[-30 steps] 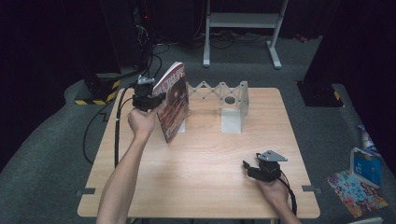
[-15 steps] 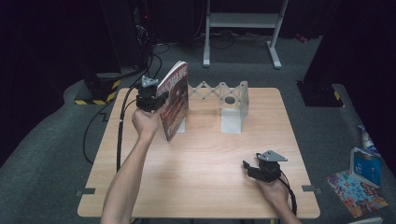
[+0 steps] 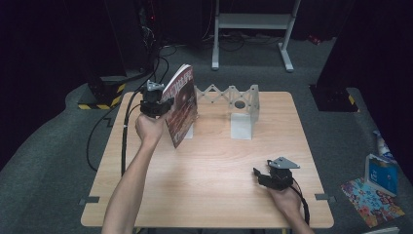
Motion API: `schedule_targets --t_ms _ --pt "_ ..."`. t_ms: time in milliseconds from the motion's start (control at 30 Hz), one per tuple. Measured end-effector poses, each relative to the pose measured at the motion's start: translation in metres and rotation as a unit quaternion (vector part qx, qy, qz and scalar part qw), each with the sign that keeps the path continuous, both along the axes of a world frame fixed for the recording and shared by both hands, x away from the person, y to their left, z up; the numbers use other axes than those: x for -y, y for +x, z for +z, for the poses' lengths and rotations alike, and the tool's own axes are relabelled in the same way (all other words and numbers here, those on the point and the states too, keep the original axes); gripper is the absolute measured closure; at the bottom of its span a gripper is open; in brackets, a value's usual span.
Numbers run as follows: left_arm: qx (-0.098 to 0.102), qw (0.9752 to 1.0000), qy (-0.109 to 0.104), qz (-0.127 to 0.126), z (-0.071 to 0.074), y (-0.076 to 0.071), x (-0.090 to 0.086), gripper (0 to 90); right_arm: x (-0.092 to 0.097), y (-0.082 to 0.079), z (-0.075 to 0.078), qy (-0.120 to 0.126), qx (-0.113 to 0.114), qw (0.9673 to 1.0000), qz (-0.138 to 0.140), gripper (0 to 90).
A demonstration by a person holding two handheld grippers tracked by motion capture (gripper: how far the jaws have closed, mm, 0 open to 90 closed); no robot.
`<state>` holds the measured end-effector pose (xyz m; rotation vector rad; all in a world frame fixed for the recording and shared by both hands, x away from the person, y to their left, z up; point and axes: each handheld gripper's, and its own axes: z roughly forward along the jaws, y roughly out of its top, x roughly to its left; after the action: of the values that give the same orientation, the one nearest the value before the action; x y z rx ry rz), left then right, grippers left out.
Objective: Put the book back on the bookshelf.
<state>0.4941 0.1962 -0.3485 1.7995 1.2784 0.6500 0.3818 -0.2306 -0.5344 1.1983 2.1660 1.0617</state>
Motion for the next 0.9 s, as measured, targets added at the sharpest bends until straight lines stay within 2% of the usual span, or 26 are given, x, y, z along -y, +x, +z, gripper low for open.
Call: schedule_targets --t_ms 200,300,600,900 --pt "-0.009 0.9997 0.021 0.004 0.002 0.001 -0.007 80.1 0.0 0.0 0.0 0.0 -0.001 1.0 0.0 30.5" --pt "-0.014 0.9996 0.022 0.011 0.002 0.001 -0.01 79.3 0.0 0.0 0.0 0.0 -0.001 1.0 0.0 30.5" --pt "-0.025 0.9992 0.017 0.027 0.001 0.003 -0.02 77.2 0.0 0.0 0.0 -0.001 0.0 1.0 0.001 30.5" --pt "-0.031 0.9991 -0.006 0.028 0.0 0.002 -0.029 74.0 0.0 0.0 0.0 0.0 0.0 1.0 0.0 30.5"
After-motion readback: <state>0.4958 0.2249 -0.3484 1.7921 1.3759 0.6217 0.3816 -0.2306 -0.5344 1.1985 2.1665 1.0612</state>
